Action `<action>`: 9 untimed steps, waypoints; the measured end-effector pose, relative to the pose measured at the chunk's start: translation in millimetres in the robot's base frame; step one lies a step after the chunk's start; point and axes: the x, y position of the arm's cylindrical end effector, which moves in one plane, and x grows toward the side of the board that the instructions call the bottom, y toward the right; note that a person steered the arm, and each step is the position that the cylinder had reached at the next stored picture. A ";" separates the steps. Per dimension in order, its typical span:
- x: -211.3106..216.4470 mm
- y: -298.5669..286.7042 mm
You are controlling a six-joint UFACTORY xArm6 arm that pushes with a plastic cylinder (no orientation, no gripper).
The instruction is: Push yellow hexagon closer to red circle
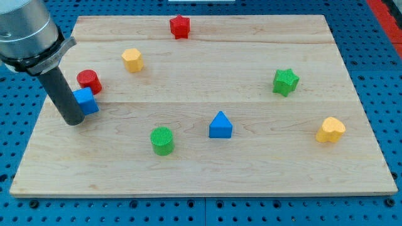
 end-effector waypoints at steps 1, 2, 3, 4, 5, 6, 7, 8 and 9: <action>-3.2 3.0; -6.7 46.1; -26.5 83.1; -67.8 118.5; -102.3 140.9; -128.8 130.9; -164.1 130.0; -157.2 82.6; -141.4 60.9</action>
